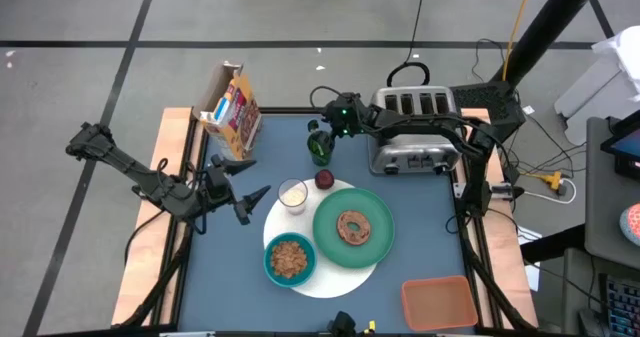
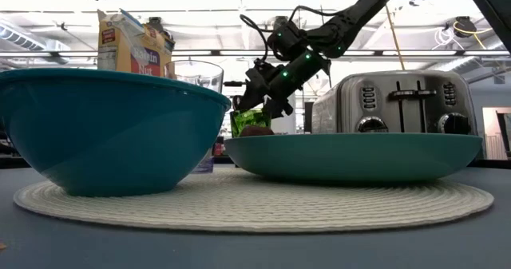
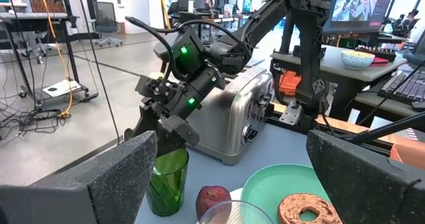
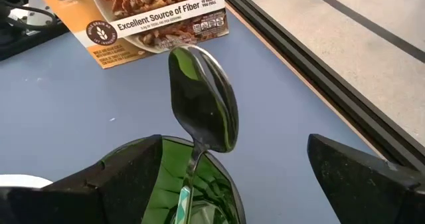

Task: Arrange a breakfast setting
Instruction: Put the white green spoon to the left of the white tablemat

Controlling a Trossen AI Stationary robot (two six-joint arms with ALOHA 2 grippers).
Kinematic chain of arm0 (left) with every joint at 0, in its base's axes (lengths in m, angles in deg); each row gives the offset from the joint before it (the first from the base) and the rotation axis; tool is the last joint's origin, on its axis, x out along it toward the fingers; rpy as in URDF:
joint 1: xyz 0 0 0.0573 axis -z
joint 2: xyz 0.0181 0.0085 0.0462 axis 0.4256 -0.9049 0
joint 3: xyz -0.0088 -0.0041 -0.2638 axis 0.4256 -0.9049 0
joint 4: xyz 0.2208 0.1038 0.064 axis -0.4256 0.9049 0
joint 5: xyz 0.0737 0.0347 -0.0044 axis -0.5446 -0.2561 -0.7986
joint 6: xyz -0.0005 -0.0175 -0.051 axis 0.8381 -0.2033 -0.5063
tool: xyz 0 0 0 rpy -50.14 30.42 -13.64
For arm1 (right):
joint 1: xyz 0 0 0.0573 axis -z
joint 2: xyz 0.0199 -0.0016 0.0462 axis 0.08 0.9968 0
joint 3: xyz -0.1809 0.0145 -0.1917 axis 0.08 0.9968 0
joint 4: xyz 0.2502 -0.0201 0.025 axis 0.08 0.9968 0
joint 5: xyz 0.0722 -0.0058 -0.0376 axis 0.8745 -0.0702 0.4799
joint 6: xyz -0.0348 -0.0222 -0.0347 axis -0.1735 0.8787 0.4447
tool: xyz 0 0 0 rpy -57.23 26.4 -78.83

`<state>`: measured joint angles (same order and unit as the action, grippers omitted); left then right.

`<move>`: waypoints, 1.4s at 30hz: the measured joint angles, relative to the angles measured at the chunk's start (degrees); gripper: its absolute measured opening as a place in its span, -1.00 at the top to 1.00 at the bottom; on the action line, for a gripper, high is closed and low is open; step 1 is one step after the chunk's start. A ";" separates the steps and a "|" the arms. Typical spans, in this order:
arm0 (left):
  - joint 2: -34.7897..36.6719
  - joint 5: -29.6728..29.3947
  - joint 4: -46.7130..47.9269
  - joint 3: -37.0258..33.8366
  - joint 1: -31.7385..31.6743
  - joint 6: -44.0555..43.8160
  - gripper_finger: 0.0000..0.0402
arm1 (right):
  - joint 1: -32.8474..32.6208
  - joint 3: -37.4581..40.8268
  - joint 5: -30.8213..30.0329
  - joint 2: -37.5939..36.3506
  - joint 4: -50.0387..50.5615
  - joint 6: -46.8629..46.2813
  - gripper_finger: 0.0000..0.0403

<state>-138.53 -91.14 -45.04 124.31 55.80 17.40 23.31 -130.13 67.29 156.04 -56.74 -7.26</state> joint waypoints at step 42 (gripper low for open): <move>0.00 0.00 0.00 0.00 0.02 0.09 -0.96 | -0.63 0.00 4.20 0.00 -2.43 1.28 0.00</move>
<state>-138.53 -91.14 -45.04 124.31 55.82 17.49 22.68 -130.13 71.49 156.04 -59.17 -5.97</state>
